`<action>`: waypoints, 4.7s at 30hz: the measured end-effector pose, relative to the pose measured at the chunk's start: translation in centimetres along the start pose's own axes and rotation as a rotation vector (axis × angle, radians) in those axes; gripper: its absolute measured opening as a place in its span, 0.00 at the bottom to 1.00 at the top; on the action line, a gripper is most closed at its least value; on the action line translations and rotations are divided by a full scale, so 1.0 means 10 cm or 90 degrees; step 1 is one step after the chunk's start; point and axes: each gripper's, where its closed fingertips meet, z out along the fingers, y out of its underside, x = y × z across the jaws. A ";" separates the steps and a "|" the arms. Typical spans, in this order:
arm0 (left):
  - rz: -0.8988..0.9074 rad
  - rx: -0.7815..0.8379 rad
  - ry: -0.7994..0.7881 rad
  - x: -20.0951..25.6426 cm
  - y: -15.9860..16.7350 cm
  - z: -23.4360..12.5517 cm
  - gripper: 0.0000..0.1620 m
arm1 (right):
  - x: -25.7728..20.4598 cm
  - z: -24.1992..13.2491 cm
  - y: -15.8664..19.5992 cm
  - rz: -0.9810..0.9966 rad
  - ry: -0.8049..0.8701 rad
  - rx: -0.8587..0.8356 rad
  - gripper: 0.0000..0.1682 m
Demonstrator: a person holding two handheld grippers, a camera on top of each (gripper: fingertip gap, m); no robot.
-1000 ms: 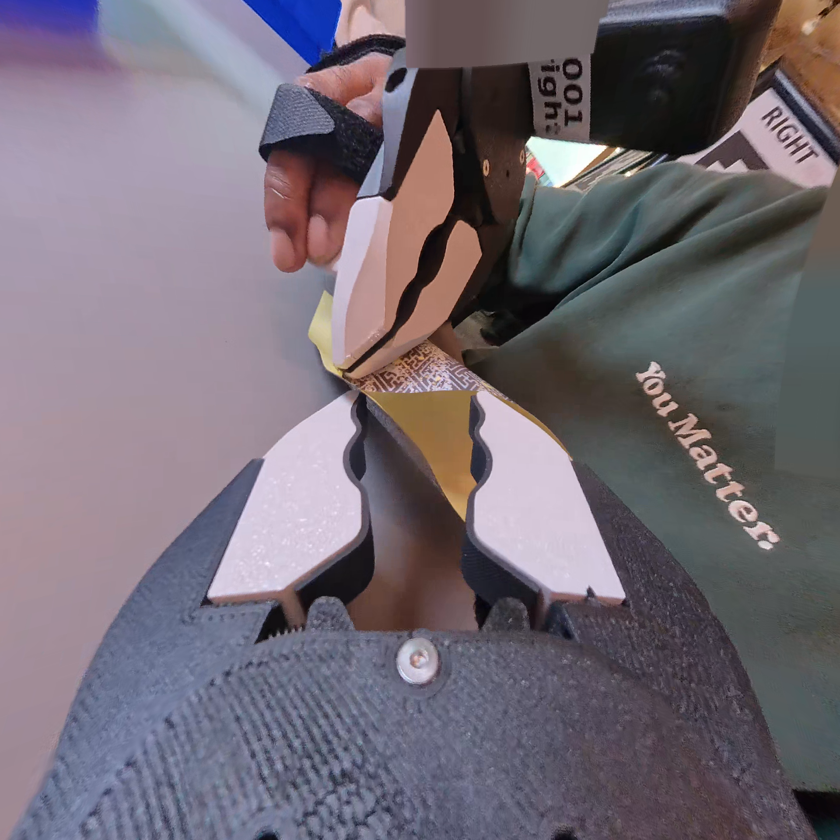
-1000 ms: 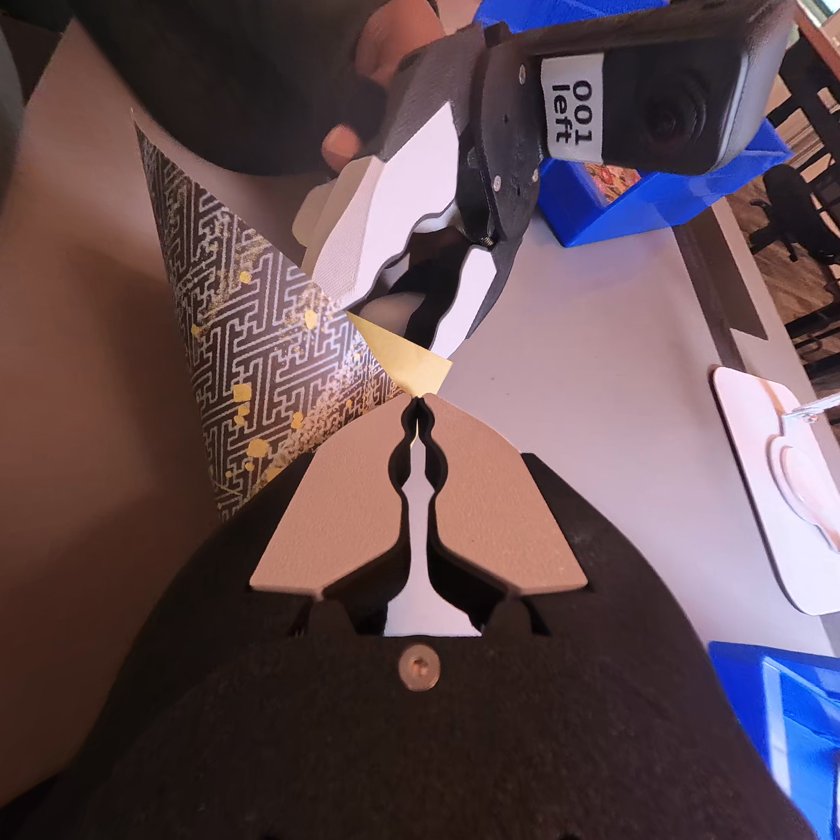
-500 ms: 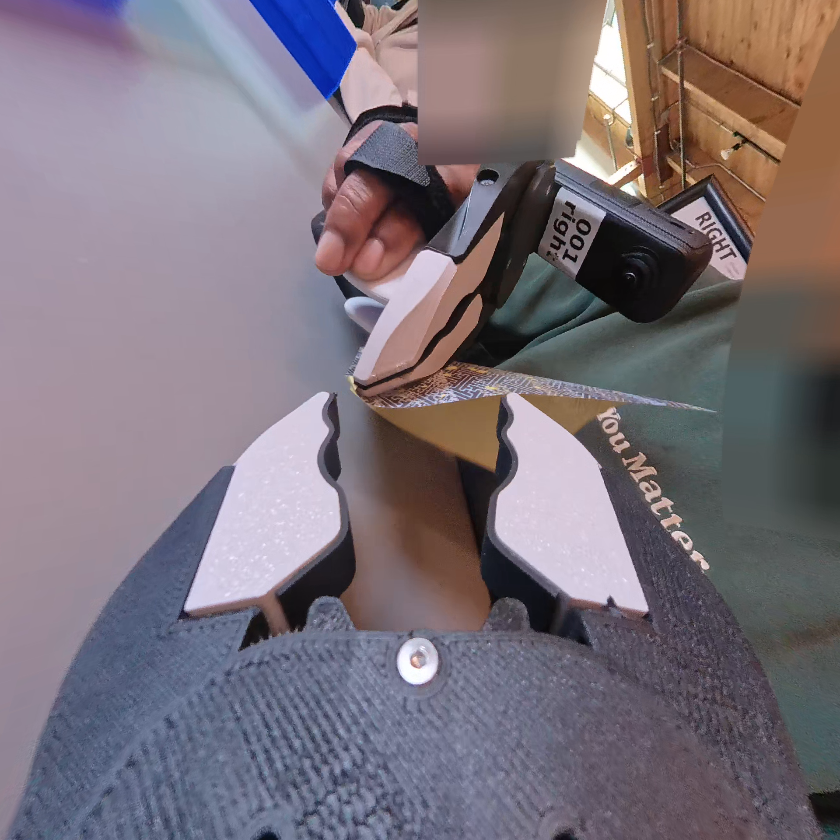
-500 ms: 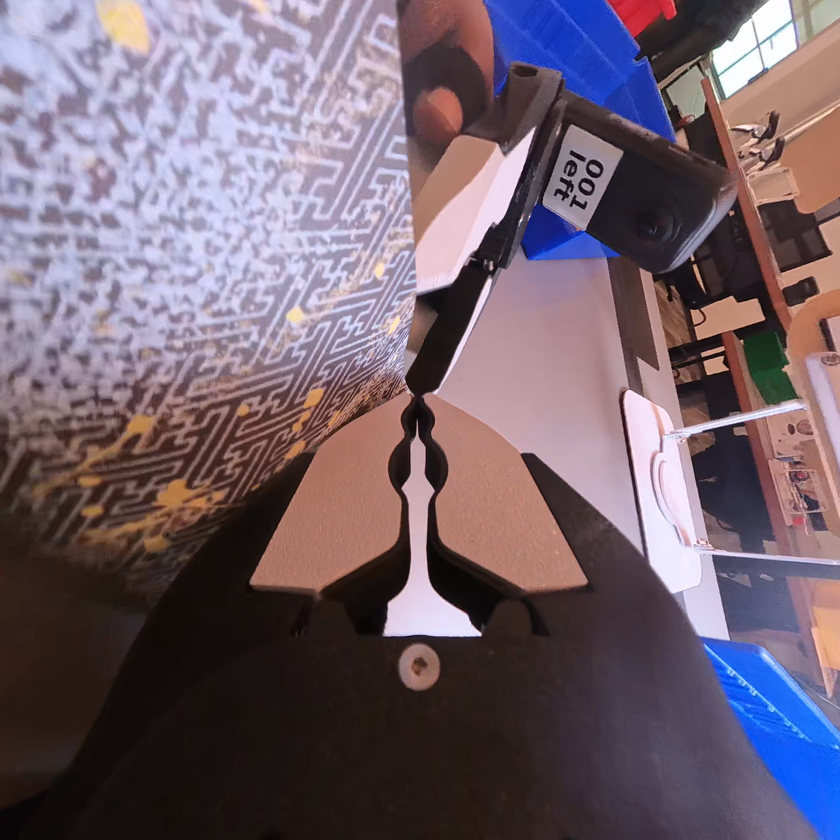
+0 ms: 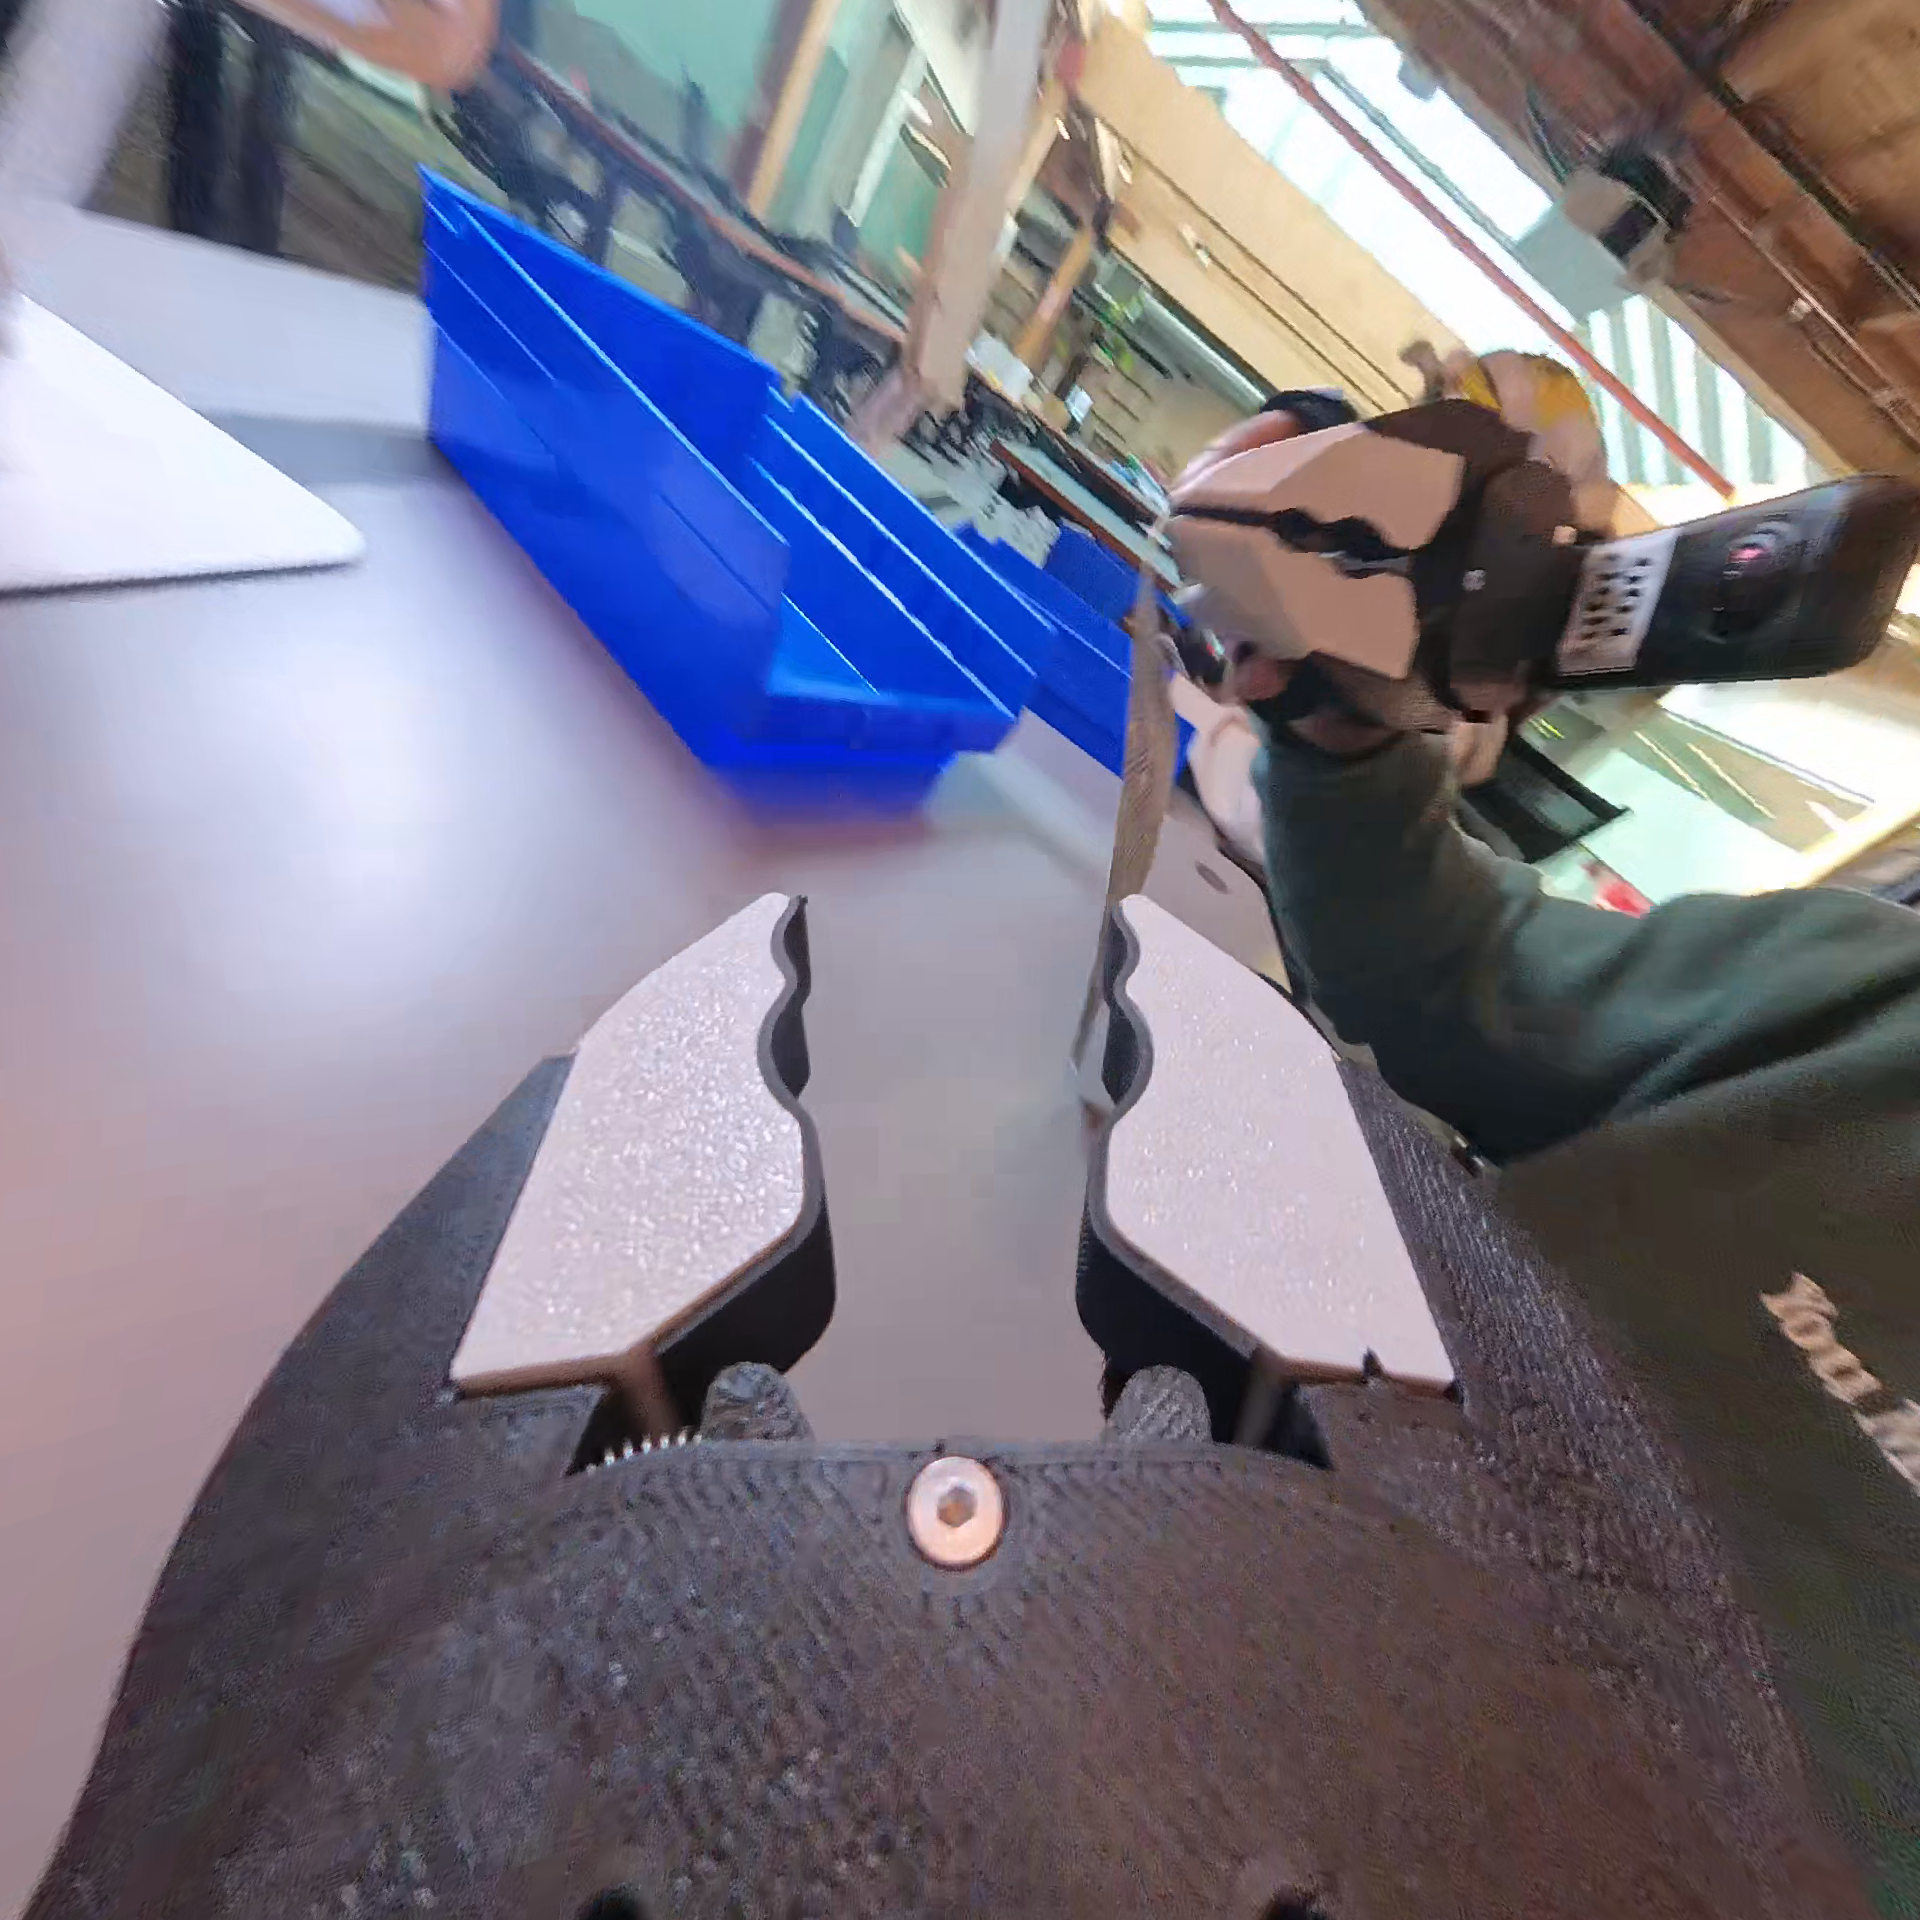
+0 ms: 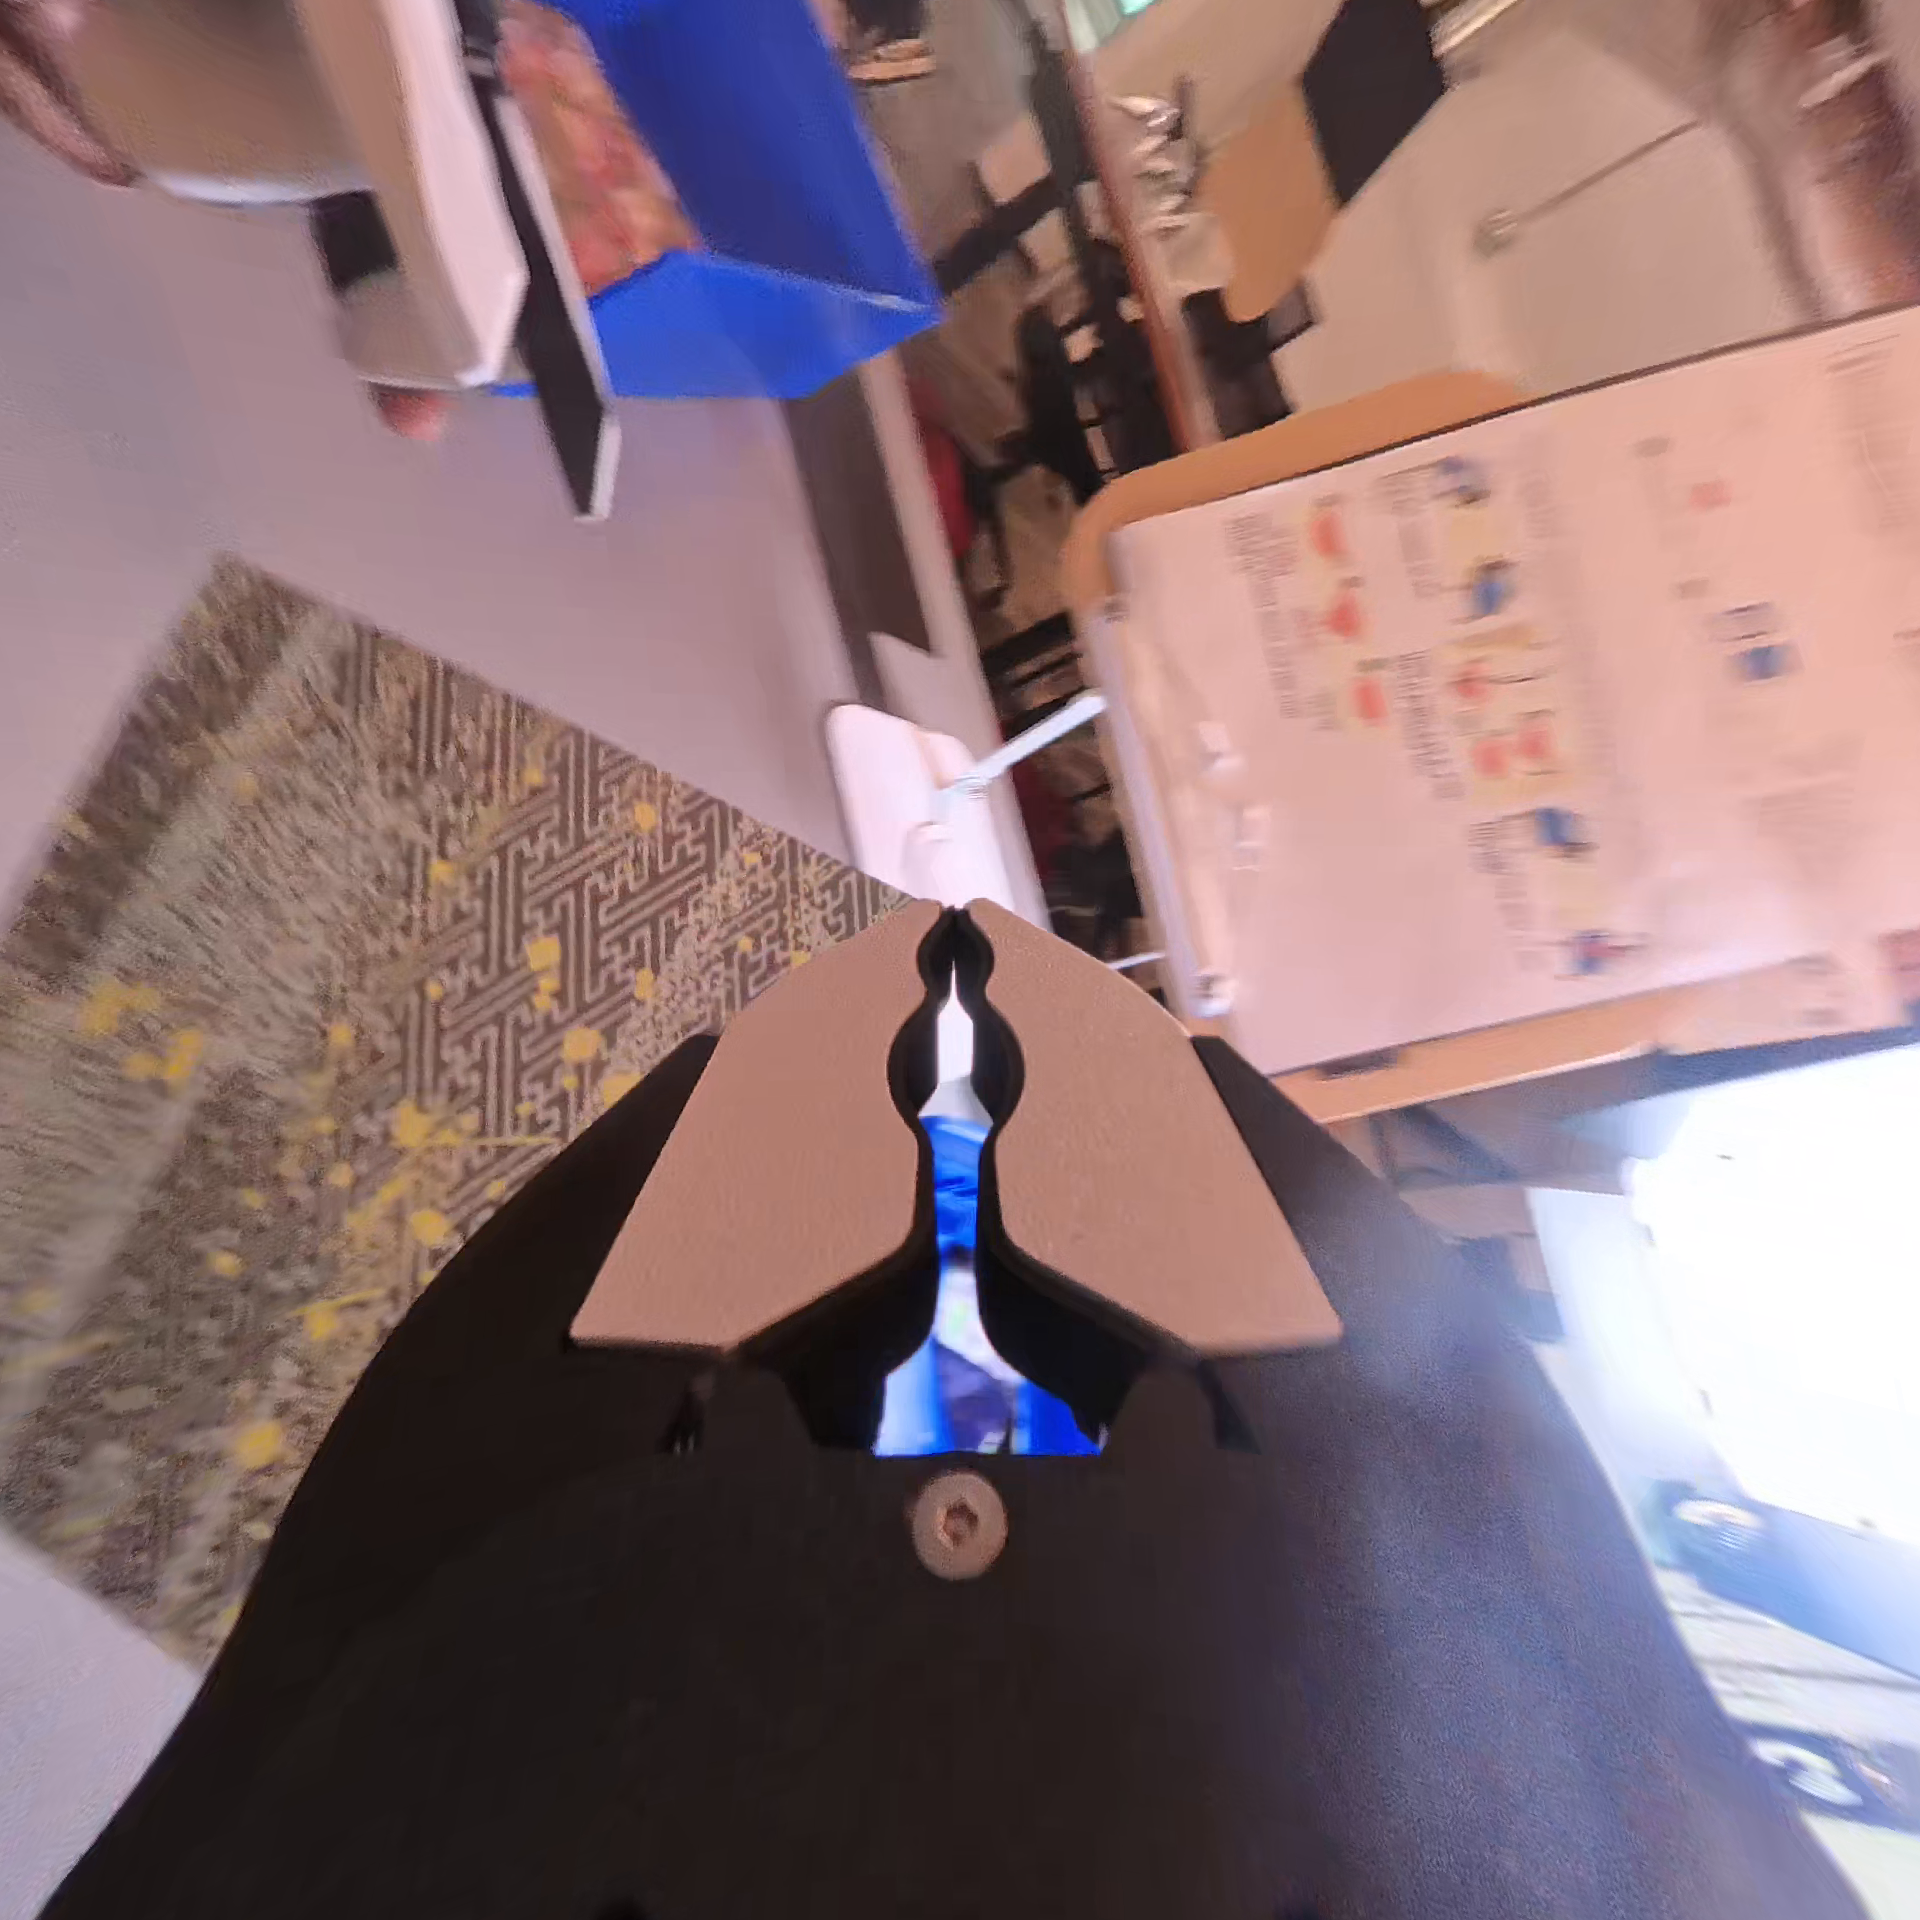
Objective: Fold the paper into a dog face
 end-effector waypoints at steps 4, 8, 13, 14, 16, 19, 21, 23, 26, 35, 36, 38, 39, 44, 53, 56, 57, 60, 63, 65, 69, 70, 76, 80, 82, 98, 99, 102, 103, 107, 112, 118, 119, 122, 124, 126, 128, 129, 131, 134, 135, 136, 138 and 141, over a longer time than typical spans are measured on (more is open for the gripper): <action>0.003 0.022 -0.034 -0.07 -0.07 -0.15 0.33 | -0.01 -0.13 -0.27 -0.011 -0.029 0.034 0.00; 0.013 -0.060 -0.043 -0.08 0.17 -0.06 0.33 | -1.16 -0.22 -0.25 0.082 -0.281 0.032 0.00; 0.071 -0.231 -0.095 -0.21 0.71 0.11 0.35 | -2.02 -0.45 -0.30 0.202 -0.471 0.036 0.00; 0.087 -0.263 -0.103 -0.23 0.81 0.13 0.35 | -2.08 -0.47 -0.31 0.218 -0.484 0.039 0.00; 0.115 -0.325 -0.128 -0.28 0.97 0.15 0.36 | -2.15 -0.50 -0.31 0.240 -0.503 0.044 0.00; 0.191 -0.385 -0.194 -0.39 1.01 0.06 0.38 | -2.23 -0.53 -0.28 0.247 -0.522 0.042 0.00; 0.252 -0.408 -0.250 -0.47 0.92 -0.09 0.38 | -2.24 -0.55 -0.26 0.256 -0.525 0.041 0.00; 0.263 -0.457 -0.277 -0.49 0.92 -0.30 0.41 | -2.21 -0.56 -0.21 0.265 -0.519 0.038 0.00; 0.220 -0.486 -0.285 -0.52 0.98 -0.50 0.43 | -2.15 -0.59 -0.18 0.284 -0.511 0.045 0.00; 0.178 -0.432 -0.237 -0.56 1.00 -0.08 0.47 | -2.21 -0.65 -0.28 0.267 -0.538 0.083 0.00; 0.181 -0.431 -0.232 -0.55 1.00 -0.01 0.47 | -2.22 -0.66 -0.30 0.263 -0.542 0.085 0.00; 0.194 -0.433 -0.229 -0.55 1.00 0.13 0.47 | -2.26 -0.66 -0.34 0.252 -0.551 0.088 0.00; 0.203 -0.438 -0.228 -0.55 1.00 0.19 0.48 | -2.29 -0.65 -0.36 0.245 -0.555 0.089 0.00; 0.253 -0.462 -0.222 -0.54 1.02 0.45 0.48 | -2.38 -0.65 -0.41 0.215 -0.575 0.095 0.00; 0.292 -0.506 -0.232 -0.54 1.04 0.63 0.43 | -2.41 -0.68 -0.45 0.199 -0.576 0.109 0.00; 0.286 -0.511 -0.240 -0.53 1.04 0.64 0.40 | -2.40 -0.68 -0.46 0.199 -0.572 0.112 0.00; 0.288 -0.511 -0.238 -0.52 1.04 0.64 0.33 | -2.40 -0.68 -0.45 0.198 -0.571 0.111 0.00; 0.289 -0.510 -0.221 -0.47 1.06 0.63 0.18 | -2.39 -0.67 -0.44 0.196 -0.563 0.107 0.00; 0.264 -0.480 -0.189 -0.40 1.05 0.61 0.14 | -2.34 -0.65 -0.40 0.203 -0.542 0.104 0.00; 0.266 -0.446 -0.183 -0.37 1.01 0.58 0.14 | -2.28 -0.63 -0.38 0.216 -0.523 0.107 0.00; 0.339 -0.406 -0.186 -0.25 0.98 0.51 0.16 | -2.08 -0.51 -0.33 0.239 -0.459 0.107 0.00; 0.363 -0.398 -0.188 -0.21 0.99 0.50 0.16 | -2.03 -0.48 -0.31 0.247 -0.442 0.104 0.00; 0.503 -0.388 -0.195 0.01 1.05 0.48 0.17 | -1.74 -0.25 -0.22 0.306 -0.370 0.087 0.00; 0.549 -0.373 -0.191 0.11 1.04 0.51 0.17 | -1.60 -0.09 -0.18 0.357 -0.340 0.068 0.00; 0.571 -0.367 -0.197 0.13 1.02 0.50 0.16 | -1.55 -0.04 -0.14 0.375 -0.325 0.056 0.00; 0.575 -0.359 -0.143 0.19 1.15 0.50 0.15 | -1.72 0.03 0.02 0.419 -0.359 0.007 0.00; 0.578 -0.356 -0.142 0.19 1.15 0.50 0.15 | -1.72 0.03 0.02 0.423 -0.363 0.007 0.00; 0.596 -0.348 -0.131 0.22 1.15 0.51 0.13 | -1.73 0.03 0.03 0.440 -0.372 0.004 0.00; 0.606 -0.344 -0.124 0.24 1.16 0.51 0.12 | -1.73 0.03 0.04 0.444 -0.373 0.003 0.00; 0.622 -0.330 -0.102 0.28 1.18 0.53 0.11 | -1.73 0.01 0.05 0.449 -0.380 0.003 0.00; 0.536 -0.278 -0.063 0.37 1.10 0.54 0.08 | -1.72 -0.01 0.04 0.440 -0.381 0.015 0.00; 0.520 -0.301 -0.060 0.31 1.13 0.50 0.06 | -1.73 -0.04 0.06 0.445 -0.391 0.015 0.00; 0.524 -0.310 -0.075 0.26 1.11 0.47 0.06 | -1.73 -0.04 0.06 0.444 -0.391 0.015 0.00; 0.457 -0.343 -0.105 0.12 0.99 0.30 0.10 | -1.76 -0.07 0.02 0.436 -0.407 0.022 0.00; 0.373 -0.415 -0.123 0.00 1.05 0.09 0.20 | -1.81 -0.10 -0.01 0.418 -0.425 0.024 0.00; 0.299 -0.481 -0.133 -0.04 1.16 -0.14 0.30 | -1.87 -0.13 -0.04 0.396 -0.441 0.025 0.00; 0.257 -0.499 -0.126 0.05 1.26 -0.29 0.32 | -1.90 -0.16 -0.06 0.379 -0.452 0.025 0.00; 0.246 -0.506 -0.127 0.09 1.31 -0.33 0.33 | -1.92 -0.18 -0.07 0.374 -0.456 0.025 0.00; 0.252 -0.514 -0.146 0.14 1.41 -0.36 0.33 | -1.94 -0.20 -0.10 0.368 -0.466 0.029 0.00; 0.265 -0.545 -0.160 0.24 1.58 -0.34 0.34 | -1.95 -0.21 -0.12 0.364 -0.468 0.032 0.00; 0.280 -0.546 -0.173 0.25 1.59 -0.32 0.35 | -1.95 -0.22 -0.12 0.363 -0.467 0.033 0.00; 0.287 -0.551 -0.189 0.24 1.60 -0.32 0.35 | -1.95 -0.22 -0.13 0.362 -0.466 0.034 0.00; 0.296 -0.557 -0.213 0.23 1.60 -0.31 0.33 | -1.95 -0.25 -0.15 0.360 -0.464 0.041 0.00; 0.311 -0.563 -0.199 0.29 1.63 -0.27 0.25 | -1.94 -0.29 -0.19 0.351 -0.457 0.059 0.00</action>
